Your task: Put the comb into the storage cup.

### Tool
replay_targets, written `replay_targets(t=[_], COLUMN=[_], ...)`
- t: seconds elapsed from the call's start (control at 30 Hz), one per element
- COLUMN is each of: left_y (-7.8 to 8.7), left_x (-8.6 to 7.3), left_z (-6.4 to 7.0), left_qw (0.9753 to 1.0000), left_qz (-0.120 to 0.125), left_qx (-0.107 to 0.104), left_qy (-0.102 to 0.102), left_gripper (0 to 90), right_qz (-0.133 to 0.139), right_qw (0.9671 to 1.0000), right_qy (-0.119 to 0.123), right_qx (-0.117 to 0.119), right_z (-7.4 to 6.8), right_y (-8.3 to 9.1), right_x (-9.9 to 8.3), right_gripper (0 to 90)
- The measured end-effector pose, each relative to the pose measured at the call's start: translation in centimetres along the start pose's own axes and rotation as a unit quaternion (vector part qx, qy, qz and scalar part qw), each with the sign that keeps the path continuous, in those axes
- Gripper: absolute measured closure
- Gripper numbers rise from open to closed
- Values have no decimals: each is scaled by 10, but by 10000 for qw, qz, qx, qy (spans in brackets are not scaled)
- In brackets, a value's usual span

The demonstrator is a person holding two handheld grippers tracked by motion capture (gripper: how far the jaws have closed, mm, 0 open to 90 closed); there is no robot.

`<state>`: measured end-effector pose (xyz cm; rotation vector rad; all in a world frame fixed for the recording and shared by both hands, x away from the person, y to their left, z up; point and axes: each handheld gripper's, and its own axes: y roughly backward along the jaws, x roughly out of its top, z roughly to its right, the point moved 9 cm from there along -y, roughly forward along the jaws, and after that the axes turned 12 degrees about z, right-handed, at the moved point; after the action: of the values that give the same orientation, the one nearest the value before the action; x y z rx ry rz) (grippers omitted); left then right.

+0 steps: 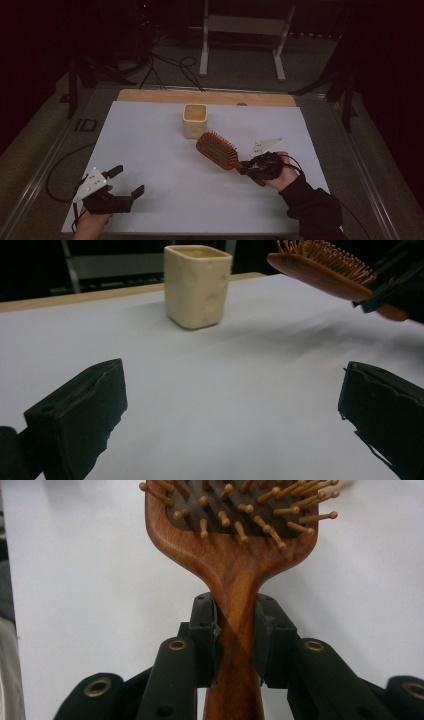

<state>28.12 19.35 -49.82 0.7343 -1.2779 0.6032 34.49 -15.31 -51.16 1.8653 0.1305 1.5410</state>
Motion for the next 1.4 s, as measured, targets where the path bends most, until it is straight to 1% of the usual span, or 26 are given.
replay_targets(t=[0.03, 0.07, 0.1, 0.13, 0.17, 0.2, 0.23, 0.27, 0.37, 0.4, 0.47, 0.53, 0.6, 0.77, 0.83, 0.87, 0.9, 0.93, 0.97, 1.0, 1.13, 1.2, 1.3, 1.33, 1.4], left_y=[-2, -5, -8, -11, -11, -17, -19, -22, -31, -34, -41, -49, -57, -78, -85, -88, -88, -96, -99, -102, -115, -121, -130, -132, -139], left_x=[4, 6, 9, 13, 13, 20, 24, 28, 40, 43, 50, 56, 64, 75, 78, 79, 79, 82, 83, 84, 89, 90, 90, 90, 88], left_z=[1, 2, 3, 5, 5, 8, 11, 13, 20, 23, 27, 31, 38, 48, 50, 52, 52, 54, 56, 58, 64, 66, 69, 71, 73], left_qw=[10000, 9999, 9997, 9996, 9996, 9993, 9992, 9990, 9984, 9982, 9980, 9974, 9957, 9918, 9908, 9905, 9905, 9895, 9883, 9873, 9851, 9831, 9810, 9803, 9779], left_qz=[-33, -122, -222, -265, -265, -352, -336, -336, -358, -373, -373, -408, -365, -385, -384, -375, -375, -377, -359, -369, -353, -346, -369, -373, -418], left_qx=[-32, -30, -37, -83, -83, -83, -153, -199, -333, -342, -393, -425, -606, -752, -760, -751, -751, -722, -742, -744, -729, -665, -579, -583, -596], left_qy=[4, 3, 27, 62, 62, 126, 174, 211, 298, 330, 337, 425, 591, 960, 1048, 1089, 1089, 1194, 1283, 1352, 1519, 1668, 1817, 1852, 1958], left_gripper=[0, 0, 0, 0, 0, 0, 0, 0, 0, 0, 0, 0, 0, 0, 0, 0, 0, 0, 0, 0, 0, 0, 0, 0, 0], right_qz=[76, 137, 188, 230, 230, 270, 284, 314, 427, 482, 568, 671, 740, 679, 712, 710, 710, 732, 720, 731, 763, 789, 833, 817, 832], right_qw=[10000, 9999, 9998, 9997, 9997, 9996, 9996, 9994, 9991, 9988, 9984, 9977, 9972, 9977, 9974, 9975, 9975, 9973, 9974, 9973, 9969, 9966, 9962, 9963, 9960], right_qy=[-15, -17, 37, 8, 8, 63, 61, 112, 85, 49, 22, -25, -61, 17, 62, 30, 30, 55, 40, 86, 154, 188, 214, 212, 269], right_qx=[9, 20, -4, 39, 39, 19, 39, 31, 17, 47, 18, 35, 65, 1, -15, 17, 17, -3, 2, -31, -101, -136, -146, -149, -171], right_z=[-1, -2, -2, -3, -3, -4, -5, -5, -7, -8, -8, -8, -9, -10, -11, -11, -11, -11, -11, -11, -12, -12, -12, -13, -13], right_y=[1, 2, 2, 3, 3, 4, 4, 4, 5, 4, 4, 3, 1, -1, -1, -1, -1, -1, -1, -1, -1, 0, 0, 0, -1], right_x=[2, 4, 6, 8, 8, 11, 12, 13, 13, 13, 13, 12, 12, 10, 11, 11, 11, 12, 12, 12, 13, 15, 16, 16, 16], right_gripper=[730, 730, 730, 731, 731, 730, 730, 730, 730, 730, 731, 730, 730, 730, 730, 730, 730, 730, 730, 729, 729, 730, 730, 729, 729])
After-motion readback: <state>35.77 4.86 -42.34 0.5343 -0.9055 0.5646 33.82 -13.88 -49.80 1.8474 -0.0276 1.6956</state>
